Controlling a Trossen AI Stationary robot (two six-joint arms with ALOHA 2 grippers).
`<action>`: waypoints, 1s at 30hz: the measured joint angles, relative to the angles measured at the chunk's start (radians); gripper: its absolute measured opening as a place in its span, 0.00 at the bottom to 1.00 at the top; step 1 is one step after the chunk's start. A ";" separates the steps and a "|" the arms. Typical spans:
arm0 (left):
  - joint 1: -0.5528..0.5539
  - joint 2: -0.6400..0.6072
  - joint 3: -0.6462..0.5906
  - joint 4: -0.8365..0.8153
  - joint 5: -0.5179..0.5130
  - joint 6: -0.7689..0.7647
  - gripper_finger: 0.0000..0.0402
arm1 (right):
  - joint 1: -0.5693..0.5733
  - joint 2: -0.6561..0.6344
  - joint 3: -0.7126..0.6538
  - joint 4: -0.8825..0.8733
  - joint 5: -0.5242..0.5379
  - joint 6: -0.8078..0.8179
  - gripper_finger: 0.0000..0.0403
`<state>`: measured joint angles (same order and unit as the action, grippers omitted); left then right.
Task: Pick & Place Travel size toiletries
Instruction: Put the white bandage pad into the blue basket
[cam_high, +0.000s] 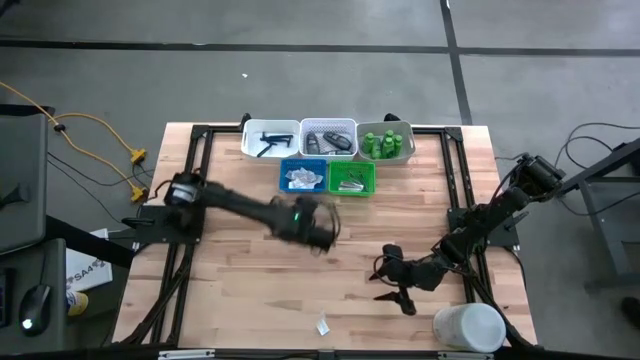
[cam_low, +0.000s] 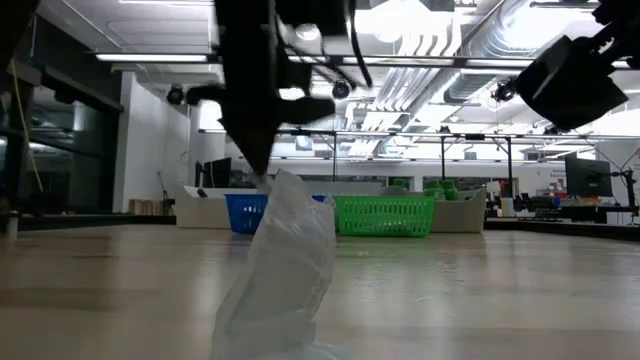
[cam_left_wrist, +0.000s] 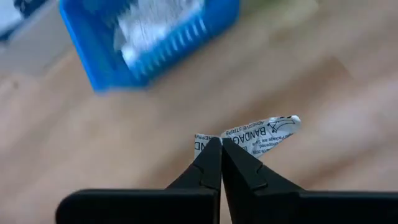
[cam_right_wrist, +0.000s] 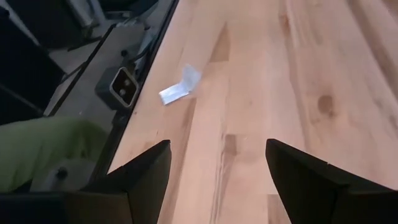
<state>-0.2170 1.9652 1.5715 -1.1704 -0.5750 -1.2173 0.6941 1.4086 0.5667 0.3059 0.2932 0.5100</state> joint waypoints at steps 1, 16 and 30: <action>0.039 0.002 0.000 0.015 -0.004 0.044 0.00 | 0.000 0.000 0.000 0.001 0.013 0.002 0.64; 0.266 -0.031 0.000 0.144 0.063 0.394 0.00 | 0.000 0.000 0.000 -0.003 0.041 -0.019 0.64; 0.384 -0.062 -0.001 0.110 0.020 0.436 0.00 | -0.059 0.000 0.000 -0.003 0.115 -0.090 0.64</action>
<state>0.1671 1.9036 1.5704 -1.0603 -0.5549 -0.7815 0.6356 1.4089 0.5667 0.3027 0.4084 0.4203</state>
